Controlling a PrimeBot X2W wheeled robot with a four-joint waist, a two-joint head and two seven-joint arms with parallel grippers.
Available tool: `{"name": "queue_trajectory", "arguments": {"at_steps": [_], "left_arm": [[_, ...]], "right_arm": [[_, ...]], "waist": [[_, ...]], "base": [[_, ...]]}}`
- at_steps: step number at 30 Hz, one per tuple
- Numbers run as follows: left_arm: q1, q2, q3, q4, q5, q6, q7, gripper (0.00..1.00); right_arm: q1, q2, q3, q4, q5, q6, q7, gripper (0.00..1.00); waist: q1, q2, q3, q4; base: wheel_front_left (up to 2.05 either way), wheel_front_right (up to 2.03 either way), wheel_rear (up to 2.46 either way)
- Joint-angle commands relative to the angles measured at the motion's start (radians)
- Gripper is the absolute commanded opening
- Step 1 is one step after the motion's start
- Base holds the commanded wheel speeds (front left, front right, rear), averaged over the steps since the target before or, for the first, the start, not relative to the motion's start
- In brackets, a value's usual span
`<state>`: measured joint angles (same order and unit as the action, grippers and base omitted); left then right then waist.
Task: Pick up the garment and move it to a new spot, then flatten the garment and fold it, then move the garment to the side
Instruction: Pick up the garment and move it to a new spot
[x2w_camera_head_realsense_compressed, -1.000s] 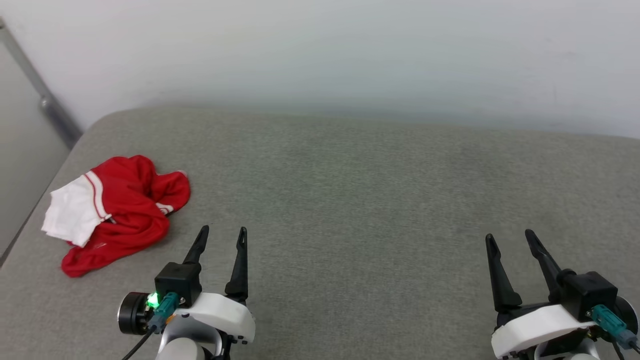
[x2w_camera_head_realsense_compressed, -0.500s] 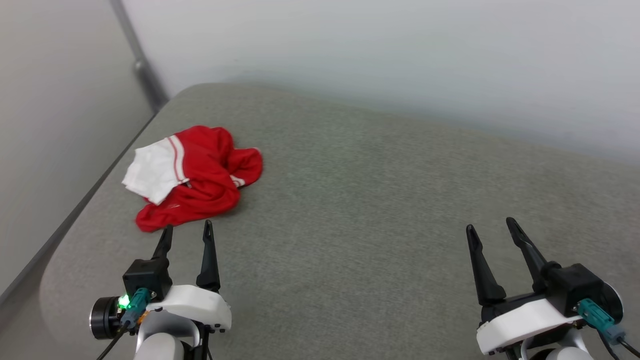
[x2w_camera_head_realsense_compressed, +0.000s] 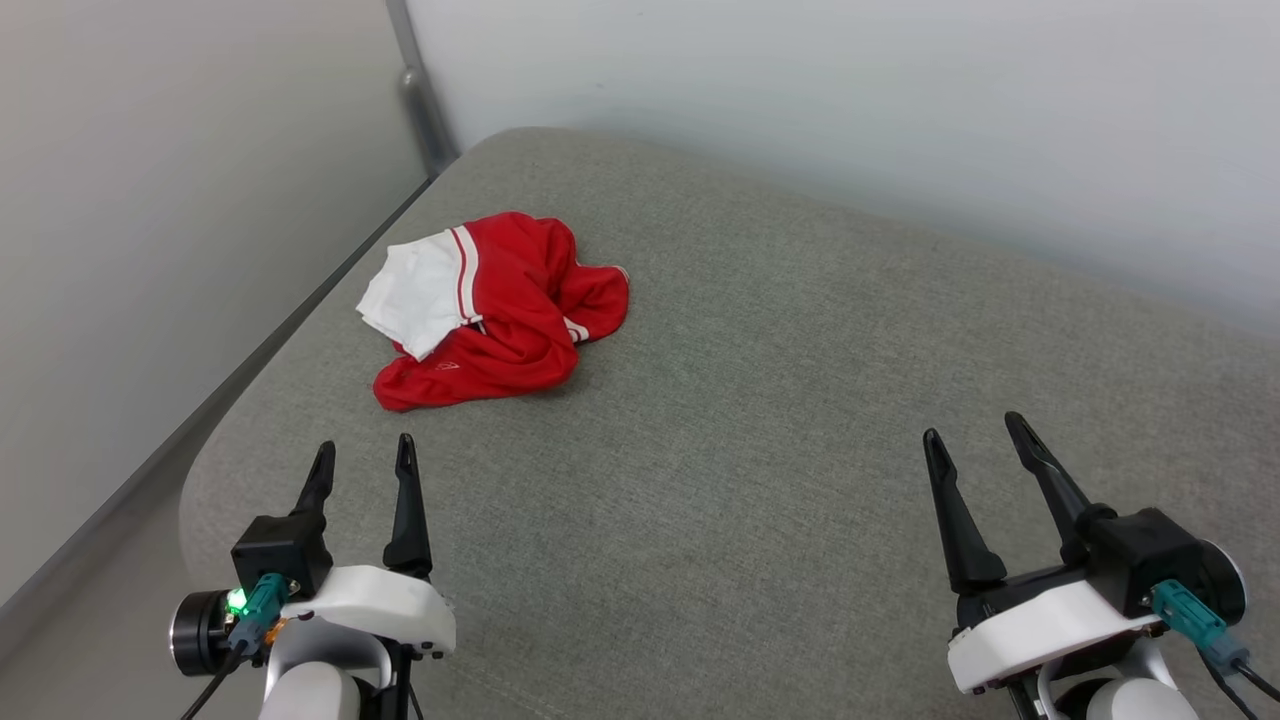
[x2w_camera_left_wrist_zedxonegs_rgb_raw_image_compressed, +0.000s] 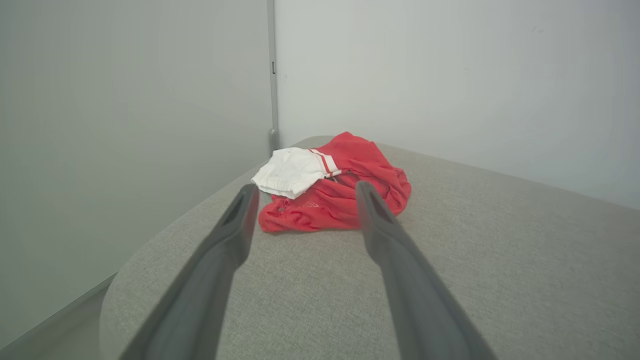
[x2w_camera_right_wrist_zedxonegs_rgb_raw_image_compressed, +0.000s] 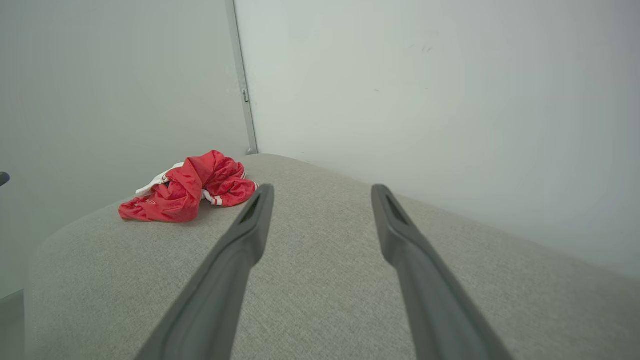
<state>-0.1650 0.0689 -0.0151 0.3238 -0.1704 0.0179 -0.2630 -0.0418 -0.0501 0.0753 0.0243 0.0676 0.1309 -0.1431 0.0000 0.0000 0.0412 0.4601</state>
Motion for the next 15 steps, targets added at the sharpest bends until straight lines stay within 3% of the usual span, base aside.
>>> {"name": "queue_trajectory", "arguments": {"at_steps": [1,7,15], "left_arm": [[-0.014,-0.001,0.003,-0.006,-0.002,0.001,-0.003,1.0],[-0.048,-0.002,0.011,0.003,-0.009,-0.001,-0.003,1.0],[-0.246,0.042,0.036,0.073,-0.075,-0.054,0.094,1.0]], "right_arm": [[-0.012,0.0,0.0,-0.008,-0.009,0.0,0.002,1.0],[-0.024,0.0,0.009,-0.018,-0.015,0.0,0.016,1.0],[-0.095,0.0,0.035,-0.053,-0.049,0.0,0.045,1.0]], "waist": [[0.0,0.0,0.004,0.004],[0.0,0.0,0.028,-0.006],[0.0,0.0,0.151,-0.084]], "base": [[0.0,0.0,0.0],[0.0,0.0,0.0],[0.0,0.0,0.0]]}}
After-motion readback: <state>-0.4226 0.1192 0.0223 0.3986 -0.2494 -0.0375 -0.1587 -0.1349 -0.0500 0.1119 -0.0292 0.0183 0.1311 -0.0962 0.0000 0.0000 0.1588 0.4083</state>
